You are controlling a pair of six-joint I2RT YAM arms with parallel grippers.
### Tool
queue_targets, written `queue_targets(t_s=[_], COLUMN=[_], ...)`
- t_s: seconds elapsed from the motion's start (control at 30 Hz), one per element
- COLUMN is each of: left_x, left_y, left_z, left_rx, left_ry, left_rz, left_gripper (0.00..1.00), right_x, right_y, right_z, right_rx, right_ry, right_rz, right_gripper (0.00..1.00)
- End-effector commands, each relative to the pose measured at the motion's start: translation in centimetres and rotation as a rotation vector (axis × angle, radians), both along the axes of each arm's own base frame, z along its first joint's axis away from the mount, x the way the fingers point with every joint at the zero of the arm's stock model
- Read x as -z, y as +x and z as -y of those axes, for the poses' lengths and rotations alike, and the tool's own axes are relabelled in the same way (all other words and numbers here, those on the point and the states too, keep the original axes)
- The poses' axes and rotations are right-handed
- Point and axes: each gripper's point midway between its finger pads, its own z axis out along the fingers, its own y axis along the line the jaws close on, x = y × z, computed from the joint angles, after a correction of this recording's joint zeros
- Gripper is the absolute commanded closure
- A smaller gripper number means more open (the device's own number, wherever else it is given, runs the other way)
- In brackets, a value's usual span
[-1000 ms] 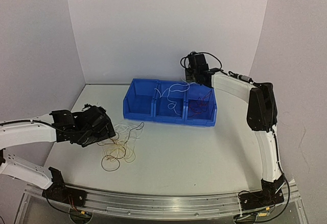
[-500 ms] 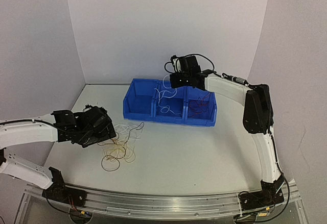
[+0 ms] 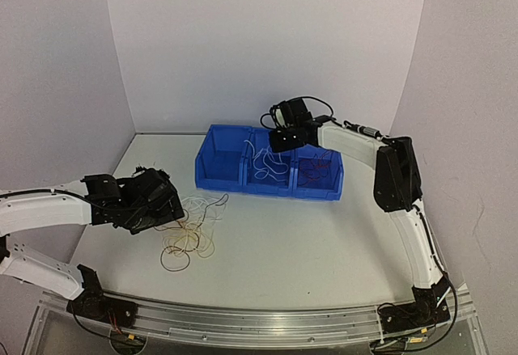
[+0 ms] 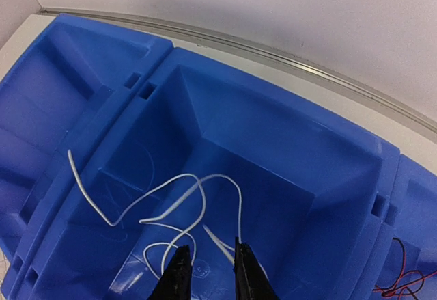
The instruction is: Untangle the cables
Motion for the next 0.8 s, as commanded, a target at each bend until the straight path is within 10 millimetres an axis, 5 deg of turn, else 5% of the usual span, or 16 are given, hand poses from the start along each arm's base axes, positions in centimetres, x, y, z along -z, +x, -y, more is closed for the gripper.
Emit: queue_targets(t_s=[0.0, 0.3, 0.5, 0.6, 0.77], left_x=[-0.5, -0.5, -0.3, 0.8, 2.5], left_y=[0.3, 0.3, 0.7, 1.4, 3.5], left_z=[0.1, 0.0, 0.4, 0.8, 1.9], left_rx=[-0.002, -0.002, 0.021, 0.067, 0.143], left_ry=[-0.010, -0.014, -0.042, -0.083, -0.162], left_rz=[0.016, 0.020, -0.009, -0.054, -0.115], left_gripper=[0.00, 0.00, 0.00, 0.00, 0.00], right_x=[-2.7, -4.8, -9.4, -11.3, -12.8], right_y=[-0.3, -2.5, -4.8, -6.7, -11.0], right_z=[-0.6, -0.6, -1.7, -2.4, -2.6], right_rx=[-0.030, -0.111, -0.188, -0.235, -0.271], right_ry=[0.038, 0.043, 0.041, 0.060, 0.084], right_rz=[0.023, 0.024, 0.099, 0.116, 0.093], right_gripper=[0.75, 0.58, 0.32, 0.19, 0.15])
